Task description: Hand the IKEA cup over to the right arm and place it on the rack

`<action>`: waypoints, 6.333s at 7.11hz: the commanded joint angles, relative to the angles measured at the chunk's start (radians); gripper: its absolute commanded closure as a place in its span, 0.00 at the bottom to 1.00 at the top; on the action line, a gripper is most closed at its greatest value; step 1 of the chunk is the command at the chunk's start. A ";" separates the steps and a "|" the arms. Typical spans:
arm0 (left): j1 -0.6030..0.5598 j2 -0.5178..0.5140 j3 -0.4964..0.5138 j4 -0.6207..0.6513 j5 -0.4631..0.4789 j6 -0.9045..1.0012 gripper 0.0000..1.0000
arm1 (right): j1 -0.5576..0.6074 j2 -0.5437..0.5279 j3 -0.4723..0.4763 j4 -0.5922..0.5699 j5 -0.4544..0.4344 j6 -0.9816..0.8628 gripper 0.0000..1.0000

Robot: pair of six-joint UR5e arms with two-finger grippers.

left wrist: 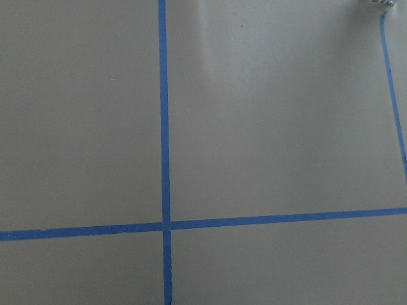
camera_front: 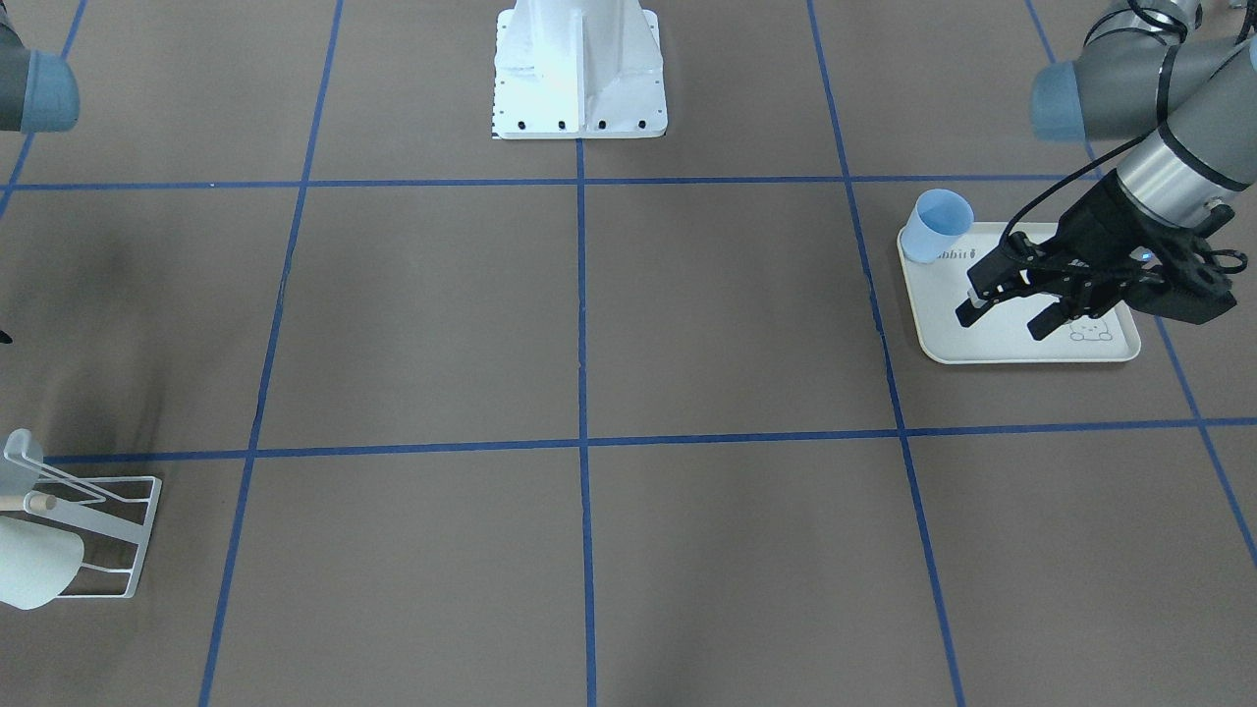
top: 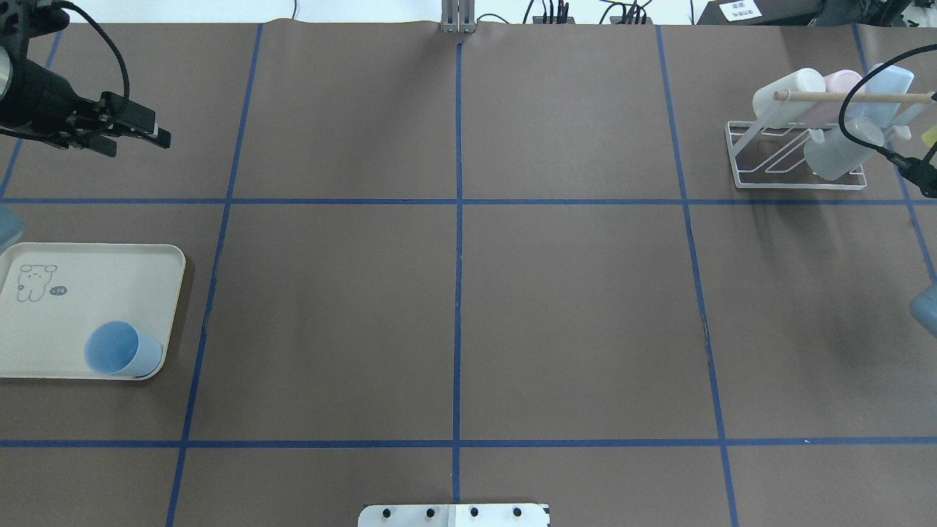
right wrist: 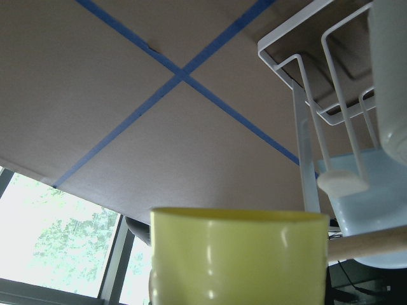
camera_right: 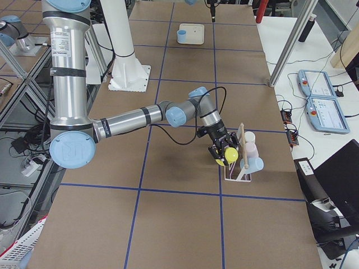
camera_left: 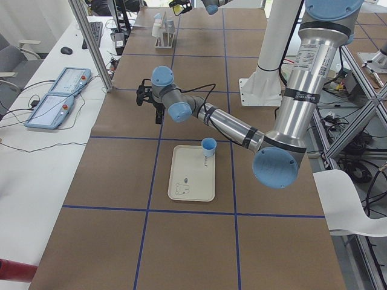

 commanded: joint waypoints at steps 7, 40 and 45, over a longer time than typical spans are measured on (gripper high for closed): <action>0.002 -0.009 0.010 0.000 0.000 -0.003 0.00 | -0.002 0.111 -0.125 0.000 -0.030 0.002 0.48; 0.000 -0.015 0.010 -0.005 0.006 -0.014 0.00 | 0.153 -0.185 0.024 0.009 0.514 0.285 0.01; 0.002 -0.012 0.007 -0.005 0.006 -0.014 0.00 | 0.065 -0.100 -0.214 0.259 0.593 0.197 0.01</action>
